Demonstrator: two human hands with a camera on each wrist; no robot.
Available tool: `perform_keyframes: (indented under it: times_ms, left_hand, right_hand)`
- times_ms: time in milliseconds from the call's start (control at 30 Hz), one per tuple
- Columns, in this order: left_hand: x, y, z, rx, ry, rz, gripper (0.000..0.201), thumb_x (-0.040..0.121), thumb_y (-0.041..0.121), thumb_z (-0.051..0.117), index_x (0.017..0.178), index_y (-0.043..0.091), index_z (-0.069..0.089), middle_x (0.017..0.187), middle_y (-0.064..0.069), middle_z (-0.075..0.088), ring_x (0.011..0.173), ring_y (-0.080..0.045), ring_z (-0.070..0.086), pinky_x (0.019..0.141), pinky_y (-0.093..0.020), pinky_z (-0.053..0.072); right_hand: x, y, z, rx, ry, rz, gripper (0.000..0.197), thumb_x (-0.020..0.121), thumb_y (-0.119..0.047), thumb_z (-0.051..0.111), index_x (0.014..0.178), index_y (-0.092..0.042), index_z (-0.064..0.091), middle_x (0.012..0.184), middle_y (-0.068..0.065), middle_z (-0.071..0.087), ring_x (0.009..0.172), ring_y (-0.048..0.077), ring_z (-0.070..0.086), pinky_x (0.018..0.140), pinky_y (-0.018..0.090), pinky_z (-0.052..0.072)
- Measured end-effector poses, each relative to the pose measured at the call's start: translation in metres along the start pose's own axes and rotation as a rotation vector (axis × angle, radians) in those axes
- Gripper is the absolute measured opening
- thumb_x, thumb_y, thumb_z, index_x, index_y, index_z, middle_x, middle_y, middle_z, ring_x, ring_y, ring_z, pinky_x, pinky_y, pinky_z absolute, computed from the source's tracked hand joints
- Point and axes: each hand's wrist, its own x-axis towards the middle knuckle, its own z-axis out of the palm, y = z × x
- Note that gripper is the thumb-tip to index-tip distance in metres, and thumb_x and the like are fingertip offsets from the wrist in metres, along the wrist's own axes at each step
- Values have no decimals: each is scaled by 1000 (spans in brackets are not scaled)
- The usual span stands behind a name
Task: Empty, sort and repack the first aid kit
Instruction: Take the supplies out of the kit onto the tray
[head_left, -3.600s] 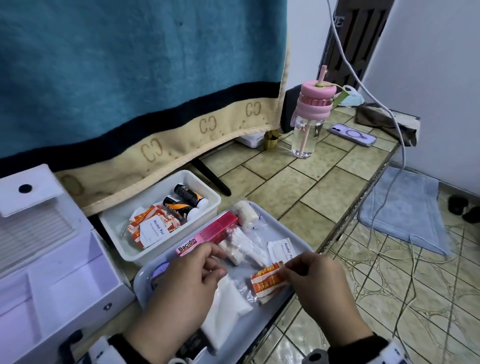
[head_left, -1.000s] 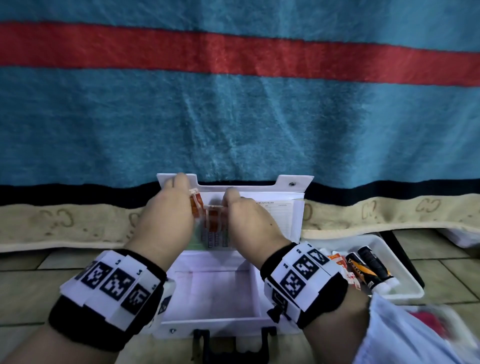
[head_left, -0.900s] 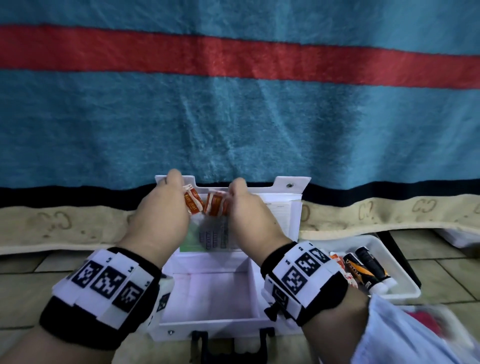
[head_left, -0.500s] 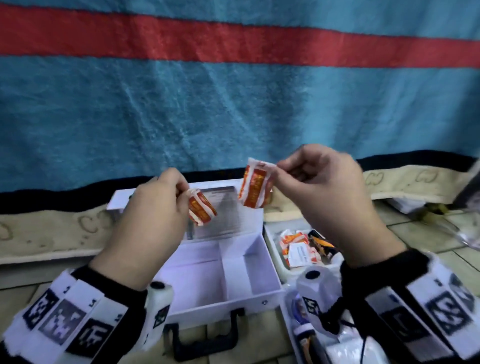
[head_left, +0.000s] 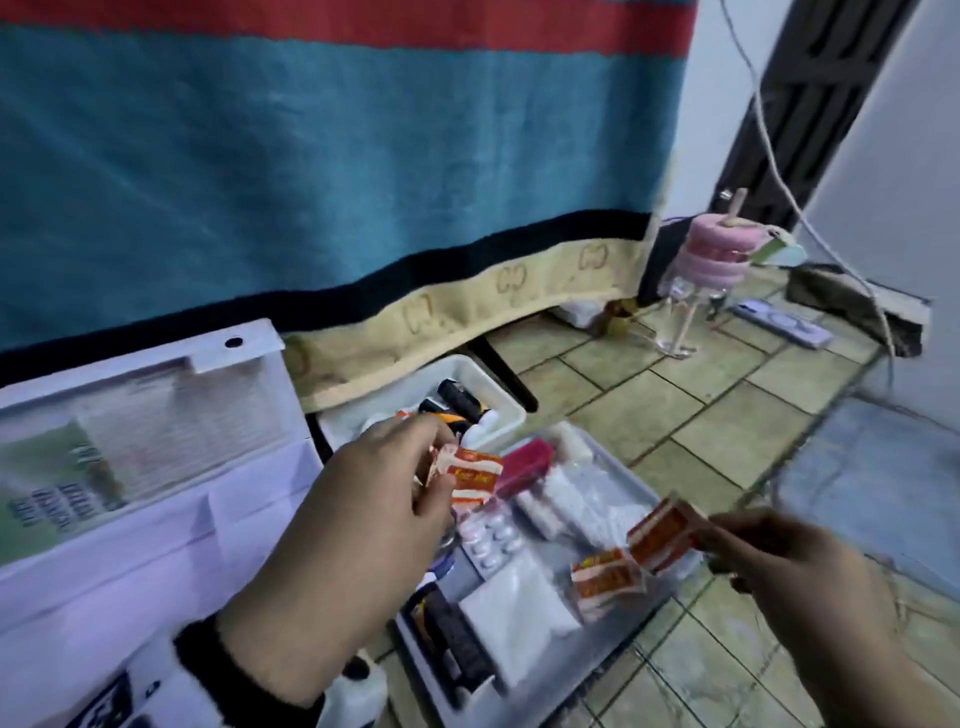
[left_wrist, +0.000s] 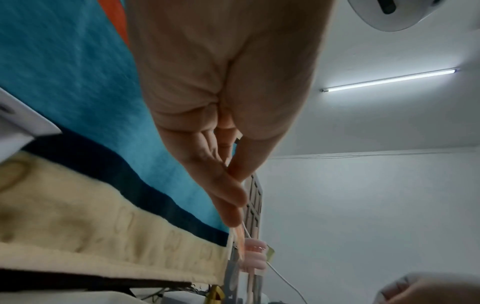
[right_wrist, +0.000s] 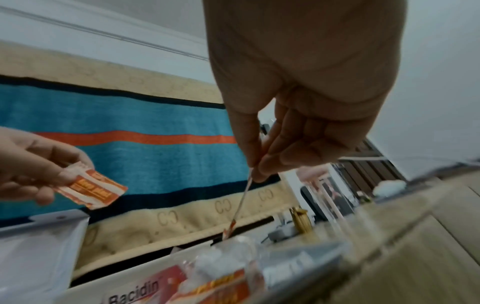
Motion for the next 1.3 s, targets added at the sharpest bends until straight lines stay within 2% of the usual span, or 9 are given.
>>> perform_keyframes:
  times_ms: [100,267,367,600,767,900,1033,1133,1300]
  left_hand:
    - [3,6,14,51,-65,43,6,86,22,61,84,23,56,83,8,61,73,-11,65,68,-36,52]
    - [6,8,30,106,-152,41,8,87,27,60,83,24,54,70,6,62,63,-8,58,54,-17,38]
    - [7,9,35,111,-178,39,10,86,26,61,80,23,54,65,4,59,59,-9,56,50,-17,34]
    - [7,2,36,124,-211,-4,10,86,28,61,81,26,53,64,4,59,57,-8,53,50,-16,33]
    - [8,-4,35,111,-184,-67,12,83,27,66,81,25,54,68,9,61,64,-7,61,61,-24,46]
    - [9,0,43,25,-229,-96,20,81,23,71,74,25,52,65,6,58,60,-5,59,61,-21,48]
    - [8,8,60,-161,-316,-133,21,80,13,71,73,23,54,68,0,61,58,-7,68,68,-41,58]
    - [8,9,67,-148,-307,-109,19,79,20,73,78,25,54,67,5,63,59,-5,66,69,-39,56]
    - [11,2,59,-79,-228,-103,17,79,23,72,81,26,55,68,8,63,62,-8,63,71,-38,54]
  right_hand:
    - [-10,19,5,115,-16,163,7,74,-3,75,73,-1,69,54,4,69,53,20,58,51,27,41]
    - [-21,28,26,220,-33,282,6,74,-3,74,74,-1,69,55,6,68,45,9,57,48,24,40]
    - [-23,27,42,246,21,303,11,72,-2,76,65,-4,68,50,7,66,45,12,58,47,21,41]
    - [-32,21,58,-247,-25,197,22,69,-27,74,59,-10,63,51,1,62,51,12,57,48,25,38]
    - [-33,11,46,-426,-73,104,33,69,-33,76,53,-14,55,46,-4,55,48,4,51,45,21,33]
    - [-31,-3,37,-138,-153,-40,21,78,-28,74,64,-16,64,57,-1,65,47,3,53,46,13,38]
    - [-35,-18,43,144,-384,-15,3,82,-13,69,81,-14,72,75,2,74,65,9,68,62,17,52]
    - [-30,-14,44,135,-255,42,10,81,-8,70,71,-9,72,66,5,73,54,3,63,53,13,47]
    - [-19,6,36,-263,25,-43,12,77,-25,74,66,-22,72,57,-11,69,54,-2,62,54,18,46]
